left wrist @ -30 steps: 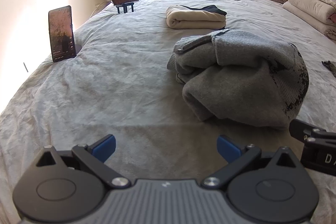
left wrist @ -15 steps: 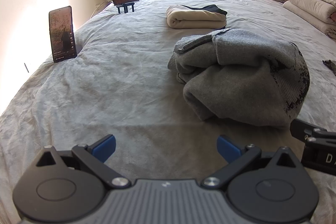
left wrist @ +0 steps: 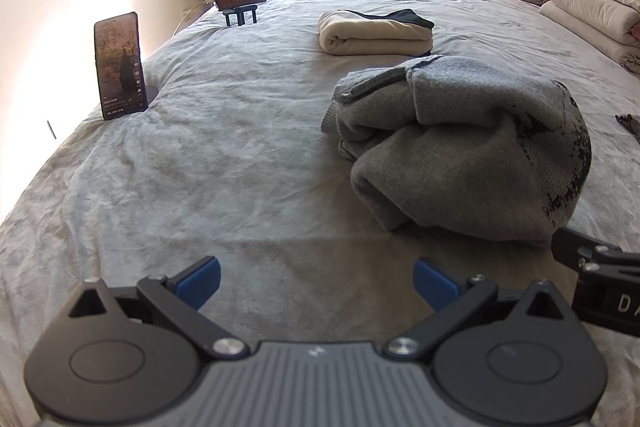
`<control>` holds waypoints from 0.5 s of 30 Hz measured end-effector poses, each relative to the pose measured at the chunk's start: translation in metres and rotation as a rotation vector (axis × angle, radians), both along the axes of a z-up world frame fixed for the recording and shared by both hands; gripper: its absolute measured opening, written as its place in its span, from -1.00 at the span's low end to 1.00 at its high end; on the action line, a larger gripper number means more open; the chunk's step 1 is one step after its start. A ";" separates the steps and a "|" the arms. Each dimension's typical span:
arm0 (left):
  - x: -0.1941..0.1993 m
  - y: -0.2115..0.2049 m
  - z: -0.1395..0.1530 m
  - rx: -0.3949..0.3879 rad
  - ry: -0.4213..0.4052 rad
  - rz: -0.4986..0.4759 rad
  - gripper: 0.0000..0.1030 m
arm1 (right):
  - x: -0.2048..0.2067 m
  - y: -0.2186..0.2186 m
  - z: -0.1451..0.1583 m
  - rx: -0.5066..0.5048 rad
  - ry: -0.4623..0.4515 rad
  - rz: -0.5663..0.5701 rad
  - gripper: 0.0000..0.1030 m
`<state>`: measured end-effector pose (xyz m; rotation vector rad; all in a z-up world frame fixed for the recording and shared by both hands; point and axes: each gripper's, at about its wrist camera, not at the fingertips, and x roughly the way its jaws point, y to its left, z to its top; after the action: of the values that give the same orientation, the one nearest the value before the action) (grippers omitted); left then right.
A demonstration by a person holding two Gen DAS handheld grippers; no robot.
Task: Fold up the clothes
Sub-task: 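Move both grippers toward the crumpled grey sweater on the bed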
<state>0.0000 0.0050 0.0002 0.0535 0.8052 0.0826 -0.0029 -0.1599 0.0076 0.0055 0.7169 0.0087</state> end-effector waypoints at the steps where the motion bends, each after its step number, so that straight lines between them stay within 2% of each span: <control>1: 0.000 0.001 0.000 0.002 0.001 0.000 0.99 | 0.000 0.000 0.000 -0.001 0.000 0.000 1.00; 9: 0.007 0.015 0.002 -0.009 0.003 0.030 0.99 | 0.003 -0.004 0.005 -0.011 -0.024 -0.019 1.00; 12: 0.008 0.021 0.002 0.008 -0.008 0.044 0.99 | 0.006 -0.012 0.007 0.017 -0.035 -0.027 1.00; 15: 0.014 0.030 0.000 -0.014 -0.009 0.048 0.99 | 0.009 -0.015 0.011 0.058 -0.041 -0.002 1.00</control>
<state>0.0140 0.0346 0.0004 0.0205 0.7985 0.1224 0.0063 -0.1750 0.0181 0.0615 0.6754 0.0275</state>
